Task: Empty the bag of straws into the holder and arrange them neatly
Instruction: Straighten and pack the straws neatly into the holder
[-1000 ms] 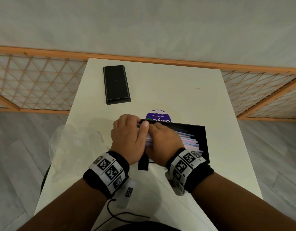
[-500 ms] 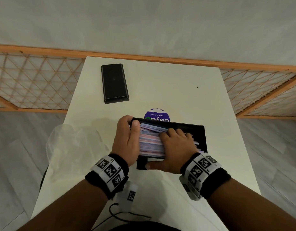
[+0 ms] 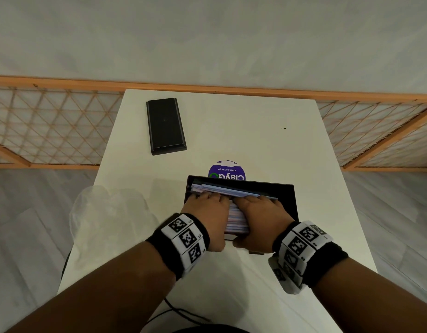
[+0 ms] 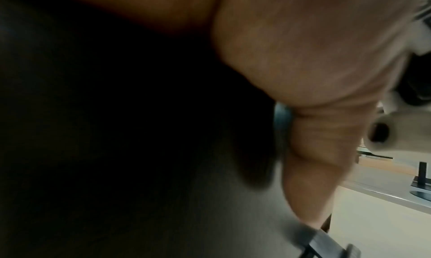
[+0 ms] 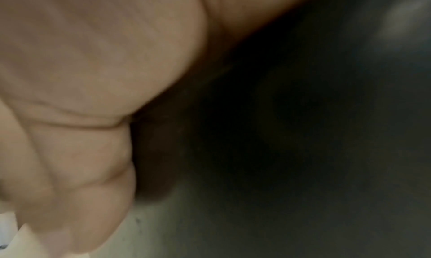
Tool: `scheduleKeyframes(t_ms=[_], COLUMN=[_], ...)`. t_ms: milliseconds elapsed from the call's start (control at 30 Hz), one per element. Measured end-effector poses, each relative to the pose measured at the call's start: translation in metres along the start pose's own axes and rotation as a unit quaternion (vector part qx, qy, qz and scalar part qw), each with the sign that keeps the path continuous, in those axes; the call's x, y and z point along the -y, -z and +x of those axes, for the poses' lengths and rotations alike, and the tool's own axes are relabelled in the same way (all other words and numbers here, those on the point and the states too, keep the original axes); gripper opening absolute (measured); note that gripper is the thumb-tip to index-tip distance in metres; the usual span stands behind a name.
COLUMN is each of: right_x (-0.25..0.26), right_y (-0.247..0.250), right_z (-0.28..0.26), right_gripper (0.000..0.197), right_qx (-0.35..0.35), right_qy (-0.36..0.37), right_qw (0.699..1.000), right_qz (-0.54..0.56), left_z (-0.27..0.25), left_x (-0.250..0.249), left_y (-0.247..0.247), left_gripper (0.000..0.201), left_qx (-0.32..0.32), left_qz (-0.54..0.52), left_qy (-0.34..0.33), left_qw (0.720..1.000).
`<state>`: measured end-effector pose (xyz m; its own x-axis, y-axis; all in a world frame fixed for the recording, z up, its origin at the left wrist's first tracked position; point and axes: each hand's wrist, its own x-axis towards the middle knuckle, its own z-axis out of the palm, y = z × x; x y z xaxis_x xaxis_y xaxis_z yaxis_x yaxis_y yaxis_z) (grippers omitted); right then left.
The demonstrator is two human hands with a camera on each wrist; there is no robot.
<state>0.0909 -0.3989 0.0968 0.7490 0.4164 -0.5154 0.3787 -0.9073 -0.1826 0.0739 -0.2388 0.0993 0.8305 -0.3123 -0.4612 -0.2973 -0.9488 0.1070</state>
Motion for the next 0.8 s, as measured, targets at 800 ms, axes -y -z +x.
scheduleKeyframes(t_ms=[800], right_x=[0.015], right_y=[0.015], right_z=[0.015], right_gripper=[0.091], right_qx=[0.084], right_qy=[-0.001], right_qw=[0.996], right_qz=[-0.009], left_z=[0.027], left_x=[0.003], left_y=[0.024], left_gripper=[0.042], left_qx=[-0.060], left_qz=[-0.901], left_qy=[0.231], left_qw=[0.363])
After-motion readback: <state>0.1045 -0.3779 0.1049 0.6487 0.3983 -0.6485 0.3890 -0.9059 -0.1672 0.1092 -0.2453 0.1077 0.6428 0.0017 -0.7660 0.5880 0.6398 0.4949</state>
